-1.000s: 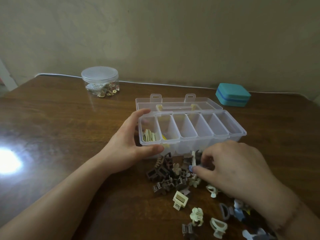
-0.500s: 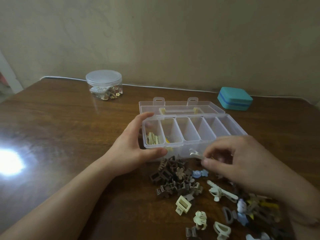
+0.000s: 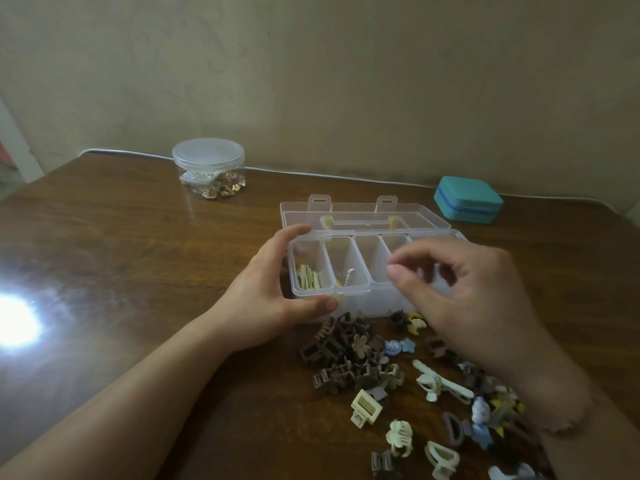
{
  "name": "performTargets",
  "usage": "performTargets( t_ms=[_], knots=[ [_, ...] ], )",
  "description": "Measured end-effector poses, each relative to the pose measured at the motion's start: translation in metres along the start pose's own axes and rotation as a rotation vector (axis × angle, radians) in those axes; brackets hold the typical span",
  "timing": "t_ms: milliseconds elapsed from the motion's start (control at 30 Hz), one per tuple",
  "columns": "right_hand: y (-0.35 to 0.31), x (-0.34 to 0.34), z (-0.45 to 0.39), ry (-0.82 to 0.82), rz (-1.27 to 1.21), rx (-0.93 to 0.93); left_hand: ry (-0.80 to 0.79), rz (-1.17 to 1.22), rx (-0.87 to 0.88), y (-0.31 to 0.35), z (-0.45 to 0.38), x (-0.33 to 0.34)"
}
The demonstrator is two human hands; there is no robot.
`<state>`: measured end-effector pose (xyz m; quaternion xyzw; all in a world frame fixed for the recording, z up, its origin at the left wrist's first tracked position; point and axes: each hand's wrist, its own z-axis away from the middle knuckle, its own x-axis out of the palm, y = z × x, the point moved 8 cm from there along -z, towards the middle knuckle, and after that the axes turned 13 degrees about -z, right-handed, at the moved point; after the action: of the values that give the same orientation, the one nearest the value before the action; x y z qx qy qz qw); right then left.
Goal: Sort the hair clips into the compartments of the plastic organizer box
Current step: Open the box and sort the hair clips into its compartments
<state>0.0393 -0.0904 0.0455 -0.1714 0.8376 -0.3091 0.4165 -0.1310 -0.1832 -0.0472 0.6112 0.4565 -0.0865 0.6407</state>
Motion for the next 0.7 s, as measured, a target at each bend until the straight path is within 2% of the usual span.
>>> performTargets(
  t_ms=[33,167,300,400,533,633,700],
  knots=[
    [0.001,-0.005,0.005,-0.071,0.052,0.042,0.001,-0.004,0.0,0.0,0.0,0.0],
    [0.023,-0.002,0.034,-0.547,0.343,0.272,0.0,0.004,-0.01,-0.001,0.0,0.0],
    [0.034,0.01,0.048,-0.715,0.514,0.353,-0.004,0.017,-0.006,-0.001,0.0,0.0],
    [0.037,0.013,0.052,-0.728,0.562,0.359,-0.006,0.023,-0.012,-0.001,0.0,0.0],
    [0.034,0.013,0.049,-0.688,0.546,0.276,-0.008,0.026,-0.008,0.0,0.001,0.0],
    [0.031,0.0,0.039,-0.584,0.302,0.298,-0.01,0.032,-0.006,0.0,0.001,-0.001],
    [0.021,-0.01,0.026,-0.389,0.104,0.236,-0.005,0.039,-0.005,0.0,0.001,-0.001]
  ],
)
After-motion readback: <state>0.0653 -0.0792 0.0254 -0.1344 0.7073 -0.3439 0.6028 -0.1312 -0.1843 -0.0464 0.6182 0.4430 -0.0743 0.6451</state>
